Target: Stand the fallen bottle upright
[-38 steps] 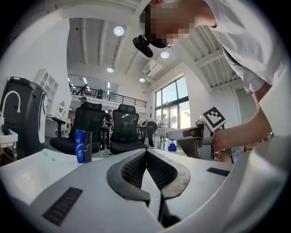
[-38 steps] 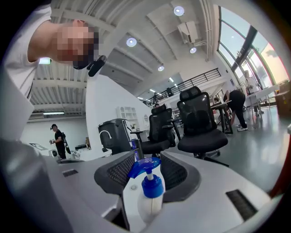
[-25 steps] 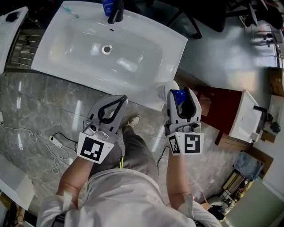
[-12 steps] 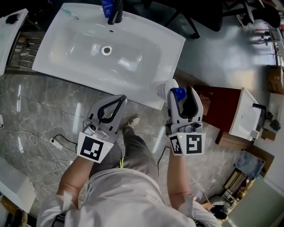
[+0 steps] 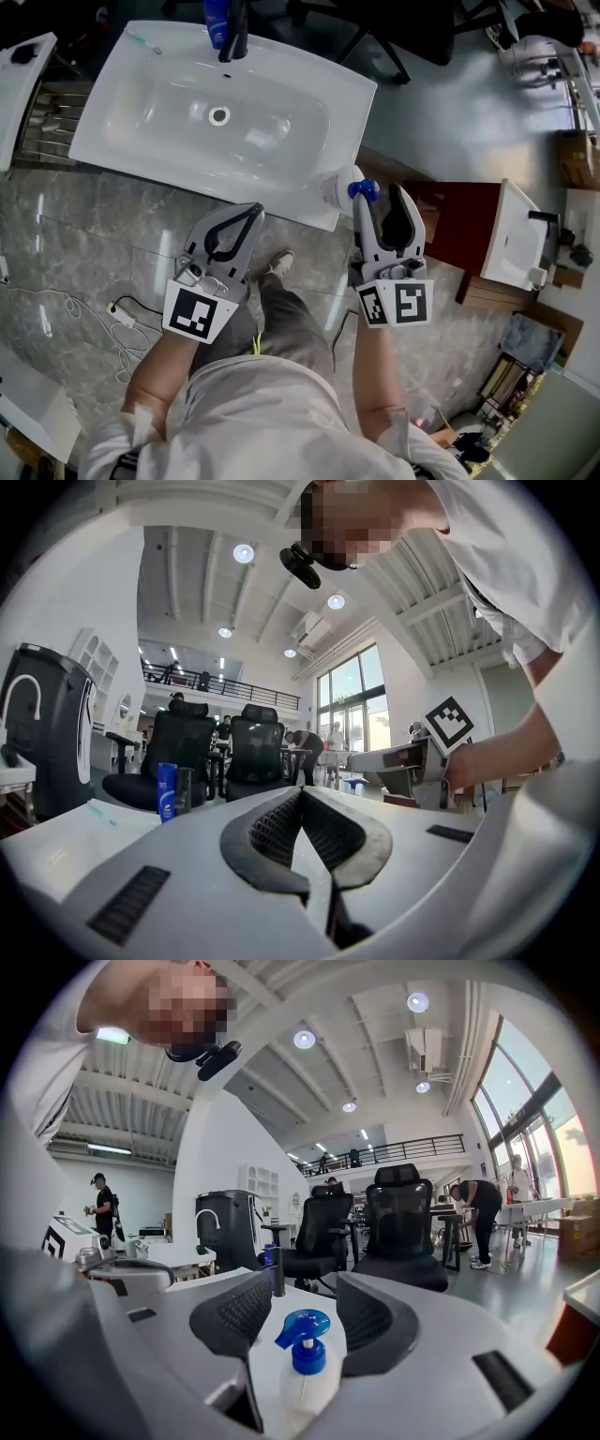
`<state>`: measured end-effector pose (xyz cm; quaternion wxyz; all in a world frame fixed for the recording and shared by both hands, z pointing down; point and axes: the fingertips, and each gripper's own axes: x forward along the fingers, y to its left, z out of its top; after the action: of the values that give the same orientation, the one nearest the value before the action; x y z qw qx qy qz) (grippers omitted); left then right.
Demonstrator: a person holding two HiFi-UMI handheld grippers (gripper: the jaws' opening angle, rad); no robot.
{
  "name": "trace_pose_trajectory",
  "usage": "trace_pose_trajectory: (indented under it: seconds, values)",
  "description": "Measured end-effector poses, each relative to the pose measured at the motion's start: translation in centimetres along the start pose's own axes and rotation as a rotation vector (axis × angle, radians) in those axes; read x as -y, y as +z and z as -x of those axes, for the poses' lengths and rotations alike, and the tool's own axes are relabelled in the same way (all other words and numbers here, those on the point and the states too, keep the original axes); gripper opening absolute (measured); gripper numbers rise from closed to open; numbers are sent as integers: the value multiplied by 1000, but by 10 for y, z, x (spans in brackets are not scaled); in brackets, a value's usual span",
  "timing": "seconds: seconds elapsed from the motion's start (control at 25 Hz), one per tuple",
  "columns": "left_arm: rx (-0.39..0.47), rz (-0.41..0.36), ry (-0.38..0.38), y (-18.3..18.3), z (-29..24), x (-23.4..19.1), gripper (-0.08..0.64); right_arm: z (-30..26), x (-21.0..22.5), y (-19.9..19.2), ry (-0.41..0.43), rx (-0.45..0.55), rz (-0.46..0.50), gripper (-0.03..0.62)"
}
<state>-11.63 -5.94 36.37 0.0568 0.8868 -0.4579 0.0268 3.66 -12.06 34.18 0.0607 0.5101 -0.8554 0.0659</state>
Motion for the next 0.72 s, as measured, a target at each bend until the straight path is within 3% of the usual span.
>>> trace_pose_trajectory:
  seconds: [0.16,0.4,0.72]
  values:
    - [8,-9,-12,9,1,7,17,15,7,3,-28,12,-23,222]
    - [27,-11,-20,25,2,17,17,40,18,9,-55,37,-75,111]
    - [61,-25,-43,55,-1,37,15,88,57,15,-141,38,-116,51]
